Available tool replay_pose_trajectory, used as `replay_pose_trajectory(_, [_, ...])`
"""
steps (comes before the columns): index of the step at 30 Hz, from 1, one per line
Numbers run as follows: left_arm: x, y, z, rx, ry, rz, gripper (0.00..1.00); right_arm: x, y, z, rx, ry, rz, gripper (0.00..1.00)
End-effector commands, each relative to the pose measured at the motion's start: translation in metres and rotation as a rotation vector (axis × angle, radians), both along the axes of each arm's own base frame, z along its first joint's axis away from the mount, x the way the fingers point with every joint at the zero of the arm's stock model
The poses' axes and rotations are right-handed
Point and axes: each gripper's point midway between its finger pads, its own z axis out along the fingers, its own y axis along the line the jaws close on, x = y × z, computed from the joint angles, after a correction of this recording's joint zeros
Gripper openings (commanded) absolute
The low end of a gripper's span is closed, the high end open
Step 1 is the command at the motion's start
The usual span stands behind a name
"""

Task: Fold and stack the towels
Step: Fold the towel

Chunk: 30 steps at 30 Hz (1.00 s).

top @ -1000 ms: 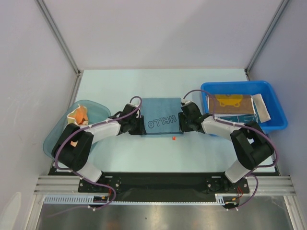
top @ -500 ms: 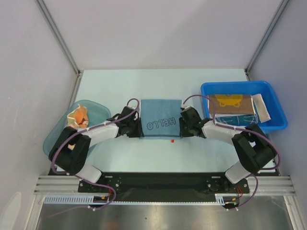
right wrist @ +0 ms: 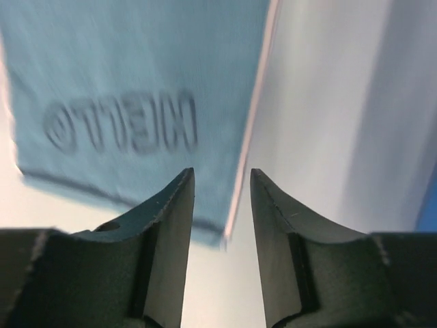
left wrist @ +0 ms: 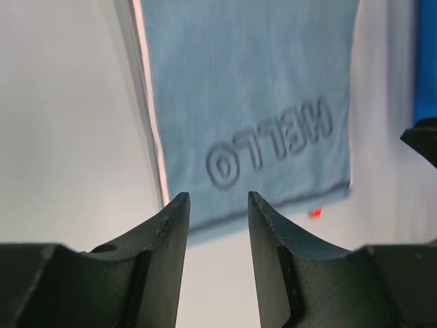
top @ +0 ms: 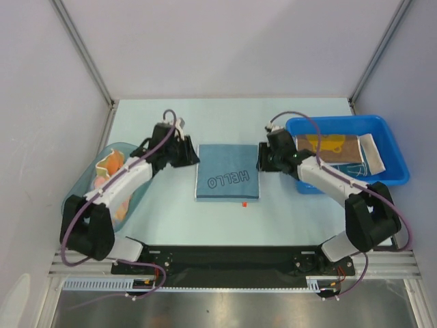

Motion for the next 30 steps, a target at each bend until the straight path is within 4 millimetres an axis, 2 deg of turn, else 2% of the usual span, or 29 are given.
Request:
replay_pose_trajectory(1, [0.048,0.015,0.016,-0.002,-0.075,-0.02,0.45,0.056,0.0,0.028,0.045,-0.091,-0.015,0.42])
replay_pose_trajectory(2, [0.061,0.017,0.022,-0.009,-0.094,-0.015,0.45,0.065,0.005,0.03,0.068,-0.1,-0.002,0.42])
replay_pose_trajectory(3, [0.069,0.018,0.01,-0.006,-0.073,-0.029,0.44,0.08,0.01,0.043,0.092,-0.13,0.004,0.41])
replay_pose_trajectory(4, [0.077,0.012,0.013,-0.039,-0.093,-0.055,0.43,0.089,0.011,0.029,0.081,-0.102,0.001,0.4])
replay_pose_trajectory(6, [0.093,0.011,0.016,-0.075,-0.112,-0.08,0.43,0.112,0.011,0.032,0.089,-0.117,-0.004,0.38])
replay_pose_trajectory(7, [0.098,0.004,0.011,-0.112,-0.112,-0.118,0.43,0.117,0.013,0.018,0.088,-0.09,0.007,0.37])
replay_pose_trajectory(8, [0.106,0.002,0.013,-0.116,-0.125,-0.132,0.43,0.124,0.011,0.015,0.089,-0.086,0.005,0.36])
replay_pose_trajectory(9, [0.11,0.001,0.011,-0.115,-0.124,-0.144,0.42,0.134,0.013,0.018,0.095,-0.097,0.006,0.36])
replay_pose_trajectory(10, [0.113,-0.001,-0.003,-0.109,-0.096,-0.154,0.42,0.138,0.014,0.003,0.091,-0.07,0.009,0.36])
replay_pose_trajectory(13, [0.127,-0.002,-0.01,-0.1,-0.101,-0.155,0.41,0.152,0.013,-0.003,0.089,-0.068,0.0,0.35])
replay_pose_trajectory(15, [0.134,-0.007,-0.022,-0.116,-0.08,-0.168,0.4,0.156,0.009,-0.016,0.068,-0.052,-0.013,0.35])
replay_pose_trajectory(22, [0.15,-0.011,-0.045,-0.113,-0.063,-0.183,0.4,0.165,0.005,-0.038,0.075,-0.02,-0.017,0.35])
replay_pose_trajectory(30, [0.155,-0.005,-0.06,-0.064,-0.044,-0.173,0.4,0.17,0.003,-0.05,0.082,-0.007,-0.027,0.36])
